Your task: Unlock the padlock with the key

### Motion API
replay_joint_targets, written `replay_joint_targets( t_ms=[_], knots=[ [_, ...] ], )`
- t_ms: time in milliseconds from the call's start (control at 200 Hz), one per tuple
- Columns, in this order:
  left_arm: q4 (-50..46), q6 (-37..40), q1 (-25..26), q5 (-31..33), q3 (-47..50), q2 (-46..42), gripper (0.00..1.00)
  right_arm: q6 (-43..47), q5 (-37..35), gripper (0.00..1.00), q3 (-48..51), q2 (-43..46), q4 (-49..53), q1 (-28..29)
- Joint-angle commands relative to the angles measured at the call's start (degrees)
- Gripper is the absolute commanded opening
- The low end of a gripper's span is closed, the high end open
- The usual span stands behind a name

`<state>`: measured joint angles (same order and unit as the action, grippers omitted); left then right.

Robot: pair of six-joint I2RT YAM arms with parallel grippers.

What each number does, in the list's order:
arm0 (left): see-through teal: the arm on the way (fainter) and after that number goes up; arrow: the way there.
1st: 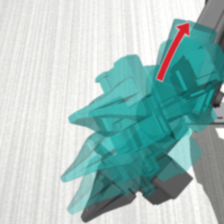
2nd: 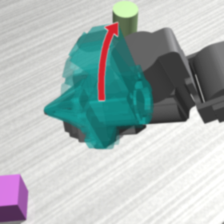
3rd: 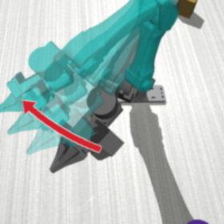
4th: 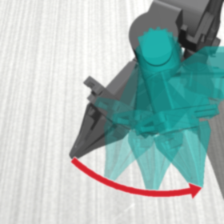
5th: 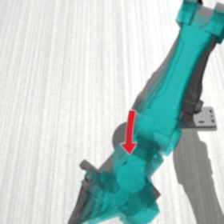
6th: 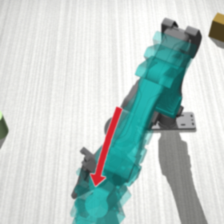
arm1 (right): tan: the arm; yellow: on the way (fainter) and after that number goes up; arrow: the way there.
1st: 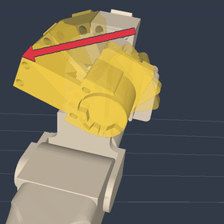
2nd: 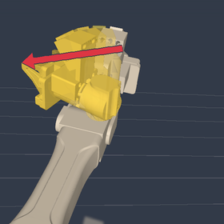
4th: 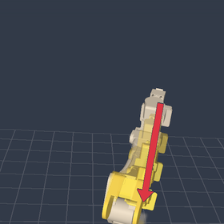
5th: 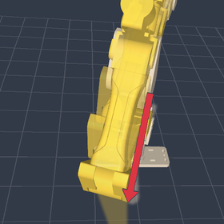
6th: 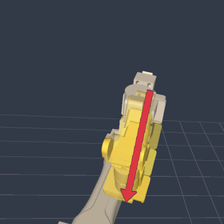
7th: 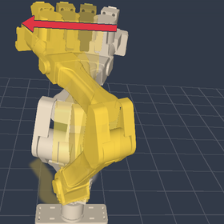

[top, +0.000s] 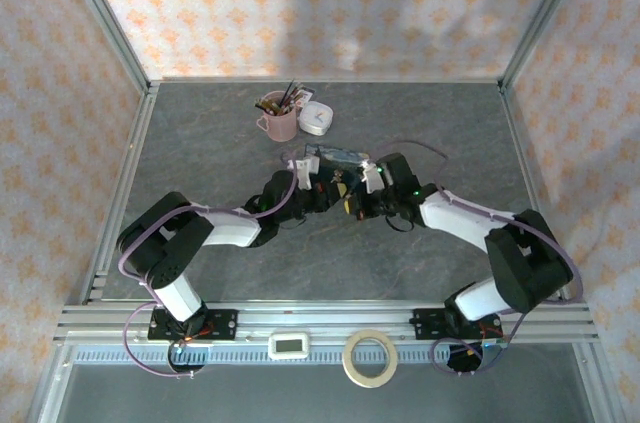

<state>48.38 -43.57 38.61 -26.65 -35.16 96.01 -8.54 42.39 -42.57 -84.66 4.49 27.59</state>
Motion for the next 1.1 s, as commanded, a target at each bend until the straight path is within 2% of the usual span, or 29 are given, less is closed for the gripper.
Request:
replay_joint_targets(
  t_ms=[0,420,676,831,951,1096],
  knots=[
    [-0.4,9.1,0.6,-5.8,3.2,-1.7,0.0,-4.7,2.4,0.0,-3.2,-0.7,-6.7,-5.7],
    [8.6,7.9,0.4,-7.0,5.9,-0.7,0.0,-10.0,7.4,0.0,-3.4,-2.8,-7.0,-8.7],
    [9.4,-6.5,0.0,-3.3,3.0,2.5,0.0,-8.8,0.9,0.01,-1.8,1.9,-6.3,-8.7],
    [6.8,-13.3,0.0,0.0,1.1,1.9,0.0,-7.9,-0.9,0.16,0.0,4.3,-6.9,-8.5],
    [6.0,-17.6,0.0,2.2,0.7,1.2,0.0,-8.2,-0.2,0.34,1.2,5.3,-7.9,-8.5],
    [7.2,-21.2,0.1,5.3,1.6,1.0,0.0,-10.5,0.4,0.46,3.1,7.3,-10.2,-8.4]
  ],
)
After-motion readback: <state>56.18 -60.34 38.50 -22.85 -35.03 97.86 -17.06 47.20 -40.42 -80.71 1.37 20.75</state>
